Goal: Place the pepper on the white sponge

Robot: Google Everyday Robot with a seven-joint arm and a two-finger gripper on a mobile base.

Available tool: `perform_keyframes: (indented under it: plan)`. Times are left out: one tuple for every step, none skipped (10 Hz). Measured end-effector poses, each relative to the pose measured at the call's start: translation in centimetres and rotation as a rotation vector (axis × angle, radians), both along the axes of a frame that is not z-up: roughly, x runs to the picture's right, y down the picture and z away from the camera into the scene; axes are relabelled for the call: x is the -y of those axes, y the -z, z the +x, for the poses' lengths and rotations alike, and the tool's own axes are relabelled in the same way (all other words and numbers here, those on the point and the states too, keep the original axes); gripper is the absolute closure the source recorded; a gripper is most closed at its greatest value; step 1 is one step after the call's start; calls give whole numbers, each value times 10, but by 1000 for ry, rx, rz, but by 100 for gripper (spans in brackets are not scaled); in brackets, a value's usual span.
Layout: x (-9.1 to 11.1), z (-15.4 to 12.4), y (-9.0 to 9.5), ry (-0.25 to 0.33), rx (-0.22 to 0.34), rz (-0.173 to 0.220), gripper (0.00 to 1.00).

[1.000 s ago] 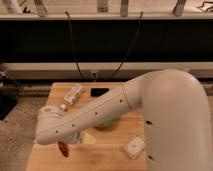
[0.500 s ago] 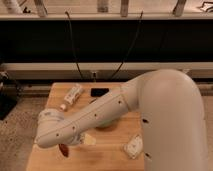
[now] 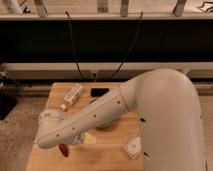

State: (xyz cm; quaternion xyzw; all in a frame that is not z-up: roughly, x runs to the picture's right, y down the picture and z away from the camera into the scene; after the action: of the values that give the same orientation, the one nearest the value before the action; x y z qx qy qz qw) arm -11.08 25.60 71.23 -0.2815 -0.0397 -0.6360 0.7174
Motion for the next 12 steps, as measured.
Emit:
perform_keyframes:
  plan:
    - [1, -1, -1, 14, 5, 1, 20]
    - [2, -1, -1, 20, 8, 0, 20]
    - [2, -3, -1, 8, 18, -13, 20]
    - [6, -7, 0, 0, 58, -40, 20]
    - [9, -18, 1, -3, 112, -81, 20]
    - [12, -26, 0, -16, 158, -110, 20]
    - [15, -33, -1, -35, 205, -145, 20]
    - [16, -45, 0, -36, 244, -166, 20]
    - [17, -57, -1, -25, 278, -179, 20]
    - [15, -69, -3, -13, 309, -193, 20]
    - [11, -84, -5, 9, 347, -211, 20]
    - [7, -93, -8, 29, 377, -221, 20]
